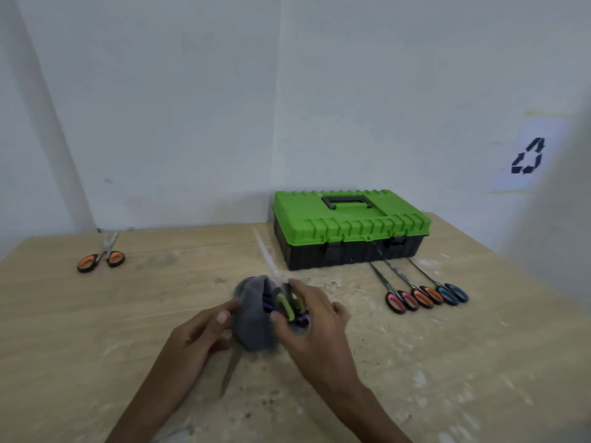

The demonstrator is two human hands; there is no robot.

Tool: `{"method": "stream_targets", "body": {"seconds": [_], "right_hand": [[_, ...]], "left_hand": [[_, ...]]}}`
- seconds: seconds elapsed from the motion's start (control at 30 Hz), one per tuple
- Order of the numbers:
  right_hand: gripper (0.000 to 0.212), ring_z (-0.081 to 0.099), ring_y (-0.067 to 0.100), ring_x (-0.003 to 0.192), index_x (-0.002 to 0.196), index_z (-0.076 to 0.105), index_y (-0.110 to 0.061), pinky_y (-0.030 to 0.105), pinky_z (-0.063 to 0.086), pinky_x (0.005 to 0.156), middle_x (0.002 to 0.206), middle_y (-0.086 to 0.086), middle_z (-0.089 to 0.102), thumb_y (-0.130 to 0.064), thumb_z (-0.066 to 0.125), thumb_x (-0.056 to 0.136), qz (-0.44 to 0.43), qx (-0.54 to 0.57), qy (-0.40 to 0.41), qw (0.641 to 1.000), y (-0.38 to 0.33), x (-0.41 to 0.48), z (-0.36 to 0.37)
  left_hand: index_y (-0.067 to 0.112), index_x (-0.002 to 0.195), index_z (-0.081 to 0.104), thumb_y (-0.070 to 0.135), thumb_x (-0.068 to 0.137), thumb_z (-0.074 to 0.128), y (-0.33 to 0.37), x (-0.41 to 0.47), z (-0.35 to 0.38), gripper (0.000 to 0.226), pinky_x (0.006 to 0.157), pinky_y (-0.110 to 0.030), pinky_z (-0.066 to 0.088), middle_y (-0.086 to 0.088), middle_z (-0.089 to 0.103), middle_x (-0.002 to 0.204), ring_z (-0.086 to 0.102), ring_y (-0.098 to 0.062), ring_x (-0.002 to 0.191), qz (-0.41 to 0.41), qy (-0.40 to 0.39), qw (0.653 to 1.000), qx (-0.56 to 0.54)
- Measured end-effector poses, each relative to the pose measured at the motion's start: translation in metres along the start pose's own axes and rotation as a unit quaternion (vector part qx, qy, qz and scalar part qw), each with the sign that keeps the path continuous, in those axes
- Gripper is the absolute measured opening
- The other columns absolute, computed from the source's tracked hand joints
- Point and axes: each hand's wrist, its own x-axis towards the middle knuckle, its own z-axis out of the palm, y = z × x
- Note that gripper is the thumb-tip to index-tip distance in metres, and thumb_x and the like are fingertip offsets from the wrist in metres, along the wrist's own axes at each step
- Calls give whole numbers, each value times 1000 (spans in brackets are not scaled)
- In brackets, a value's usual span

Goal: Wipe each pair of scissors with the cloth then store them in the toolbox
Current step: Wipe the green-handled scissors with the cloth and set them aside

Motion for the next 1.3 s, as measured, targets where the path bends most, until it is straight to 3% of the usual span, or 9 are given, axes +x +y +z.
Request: {"method": "stream_targets", "body": {"seconds": [0.17,0.33,0.57,0.87,0.97,1.03,1.13,1.2,1.3], "right_hand": [[44,53,1,106,131,52,-37,32,21,94,116,-20,53,-49,63,90,90,-81,41,992,56,-8,-50],[46,47,14,130,138,50,-30,43,15,105,138,-7,51,-45,56,95,194,-237,21,952,98,-10,-77],[43,23,24,140,139,46,-32,44,16,104,146,-3,44,-49,43,100,193,-332,-39,923,108,6,-72],[51,20,28,141,144,43,-33,46,21,103,150,-2,41,-57,40,99,213,-359,-79,905,108,14,-56],[56,18,31,142,149,36,-30,50,20,108,155,5,31,-54,43,99,214,-345,-74,911,100,16,-47],[52,26,34,140,147,44,-25,51,23,109,154,9,38,-46,47,99,160,-280,-32,946,87,19,-34],[42,55,35,119,125,66,-15,43,40,101,128,10,63,-39,48,96,-27,-125,13,992,51,25,-4],[38,59,26,111,122,67,-15,36,45,95,122,5,66,-37,53,94,-87,-68,-32,993,16,26,19],[44,57,20,115,134,58,-22,37,47,96,130,-3,60,-45,54,98,-68,-71,-143,985,-15,26,59]], "left_hand": [[19,112,77,14,100,57,-9,4,-2,24,72,-19,60,0,80,103,76,-15,92,-11,17,999,26],[14,115,76,9,99,59,-14,6,-4,24,80,-22,62,-1,80,108,74,-14,102,-4,20,999,27],[9,116,75,4,98,59,-22,7,-7,25,80,-20,61,-4,80,108,75,-17,101,-3,24,999,20],[20,116,76,15,98,63,-25,9,-9,23,90,-34,60,2,79,110,76,-16,99,-24,22,999,39],[20,117,75,16,99,61,-20,6,-8,22,87,-29,61,4,79,108,76,-15,98,-28,30,998,46],[21,116,75,17,100,61,-17,4,-8,22,87,-31,62,3,79,106,76,-16,96,-25,38,997,56],[22,116,76,19,101,60,-14,3,-9,22,88,-34,62,2,79,106,76,-17,97,-19,37,997,71],[20,116,76,18,103,59,-10,1,-10,22,87,-36,62,2,78,108,75,-15,98,-12,42,997,68],[21,115,75,19,103,57,0,-3,-15,22,85,-36,63,6,77,111,74,-10,101,-3,76,996,38]]}}
